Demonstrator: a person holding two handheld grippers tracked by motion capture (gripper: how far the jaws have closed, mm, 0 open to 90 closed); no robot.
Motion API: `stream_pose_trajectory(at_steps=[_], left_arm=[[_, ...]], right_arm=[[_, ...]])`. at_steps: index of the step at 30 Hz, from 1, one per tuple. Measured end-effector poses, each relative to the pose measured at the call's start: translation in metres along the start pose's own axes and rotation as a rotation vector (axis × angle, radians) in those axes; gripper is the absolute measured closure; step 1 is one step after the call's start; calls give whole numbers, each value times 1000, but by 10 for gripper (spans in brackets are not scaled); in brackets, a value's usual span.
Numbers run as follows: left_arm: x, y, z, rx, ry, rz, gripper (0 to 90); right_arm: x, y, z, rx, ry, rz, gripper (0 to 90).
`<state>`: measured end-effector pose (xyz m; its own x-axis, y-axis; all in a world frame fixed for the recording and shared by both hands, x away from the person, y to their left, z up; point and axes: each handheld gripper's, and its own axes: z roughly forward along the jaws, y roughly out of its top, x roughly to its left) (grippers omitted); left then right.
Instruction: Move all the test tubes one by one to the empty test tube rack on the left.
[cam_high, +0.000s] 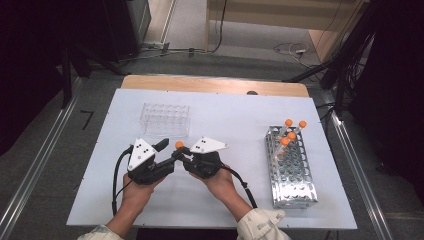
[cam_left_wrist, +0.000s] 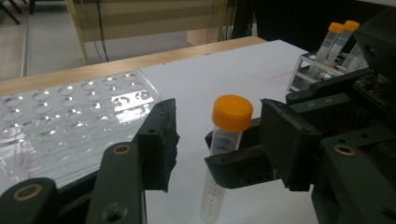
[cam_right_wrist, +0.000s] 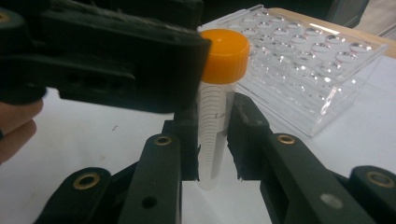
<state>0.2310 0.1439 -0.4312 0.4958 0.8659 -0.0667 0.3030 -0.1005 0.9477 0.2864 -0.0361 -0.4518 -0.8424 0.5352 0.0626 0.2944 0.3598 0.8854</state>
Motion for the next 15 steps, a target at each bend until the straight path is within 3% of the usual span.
stream_pose_trajectory(at_steps=[6,15], left_arm=[[-2,1,1,-6,-3,10,588],[-2,0,1,-10,6,20,662]], right_arm=[[5,0,4,7,16,-15,722],[7,1,4,3,25,-18,723]])
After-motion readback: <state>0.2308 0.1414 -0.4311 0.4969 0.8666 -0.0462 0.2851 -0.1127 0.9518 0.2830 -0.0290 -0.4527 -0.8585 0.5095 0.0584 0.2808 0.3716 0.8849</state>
